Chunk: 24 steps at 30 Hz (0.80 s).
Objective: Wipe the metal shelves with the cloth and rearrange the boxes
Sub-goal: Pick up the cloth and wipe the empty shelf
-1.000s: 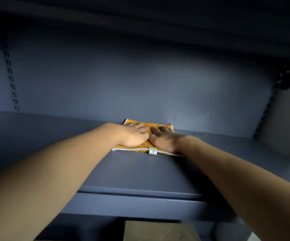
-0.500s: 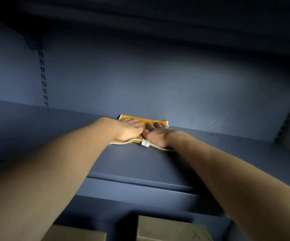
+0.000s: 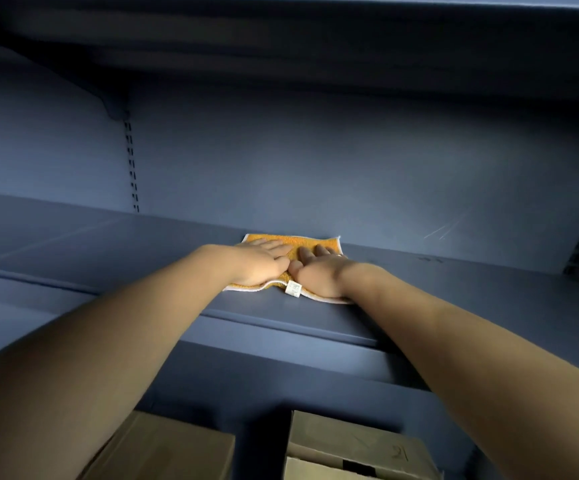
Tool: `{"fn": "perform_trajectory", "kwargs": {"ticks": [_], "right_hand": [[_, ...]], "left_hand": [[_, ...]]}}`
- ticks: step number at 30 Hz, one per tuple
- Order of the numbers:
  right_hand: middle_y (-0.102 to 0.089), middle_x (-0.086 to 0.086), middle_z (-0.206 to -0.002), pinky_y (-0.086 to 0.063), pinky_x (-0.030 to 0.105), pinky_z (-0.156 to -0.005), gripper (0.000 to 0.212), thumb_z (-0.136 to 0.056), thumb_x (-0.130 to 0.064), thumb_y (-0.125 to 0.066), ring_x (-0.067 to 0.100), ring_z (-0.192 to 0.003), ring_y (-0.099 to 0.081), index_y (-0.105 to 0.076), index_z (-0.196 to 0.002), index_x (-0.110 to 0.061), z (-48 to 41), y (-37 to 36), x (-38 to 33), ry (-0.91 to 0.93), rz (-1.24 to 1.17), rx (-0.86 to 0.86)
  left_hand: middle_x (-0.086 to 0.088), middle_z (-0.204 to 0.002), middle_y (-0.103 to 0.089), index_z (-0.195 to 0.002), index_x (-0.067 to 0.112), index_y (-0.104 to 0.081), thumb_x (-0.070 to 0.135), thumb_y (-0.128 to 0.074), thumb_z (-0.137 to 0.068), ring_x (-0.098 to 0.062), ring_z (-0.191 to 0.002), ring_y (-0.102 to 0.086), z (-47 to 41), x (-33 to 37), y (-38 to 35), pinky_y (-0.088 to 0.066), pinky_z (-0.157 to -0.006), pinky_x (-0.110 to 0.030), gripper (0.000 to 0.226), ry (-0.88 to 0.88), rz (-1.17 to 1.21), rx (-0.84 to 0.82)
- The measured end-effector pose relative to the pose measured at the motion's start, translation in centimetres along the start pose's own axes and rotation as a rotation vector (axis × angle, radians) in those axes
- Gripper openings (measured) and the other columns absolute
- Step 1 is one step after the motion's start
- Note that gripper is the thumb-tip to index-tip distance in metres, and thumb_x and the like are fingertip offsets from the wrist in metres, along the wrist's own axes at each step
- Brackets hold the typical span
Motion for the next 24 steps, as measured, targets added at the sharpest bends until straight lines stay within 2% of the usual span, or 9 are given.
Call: {"fn": "perform_trajectory", "kwargs": {"ticks": [11, 24], "right_hand": [[0.003, 0.011, -0.170, -0.004, 0.047, -0.125, 0.071, -0.104, -0.056, -0.012, 0.030, -0.157, 0.005, -0.001, -0.163, -0.020, 7.9, -0.9, -0.6, 0.125, 0.010, 0.003], [0.007, 0.013, -0.170, -0.001, 0.044, -0.127, 0.074, -0.103, -0.057, -0.008, 0.030, -0.157, 0.005, 0.003, -0.163, -0.014, 8.7, -0.9, -0.6, 0.211, 0.026, 0.038]], "left_hand": [[0.015, -0.168, 0.004, -0.161, 0.034, -0.004, 0.039, -0.015, -0.108, -0.005, -0.154, 0.007, 7.2, 3.1, -0.8, 0.000, -0.127, -0.036, 0.054, 0.002, 0.020, 0.039], [0.019, -0.167, 0.007, -0.159, 0.040, -0.001, 0.046, -0.013, -0.106, -0.002, -0.152, 0.010, 7.4, 3.3, -0.8, -0.001, -0.127, -0.041, 0.055, 0.050, -0.005, 0.059]]}}
Point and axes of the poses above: each hand's wrist, its own z-axis away from the middle knuckle, its own y-axis out of the back of the hand, x = y × z, the point moved 7 cm from there along -z, towards the middle knuckle
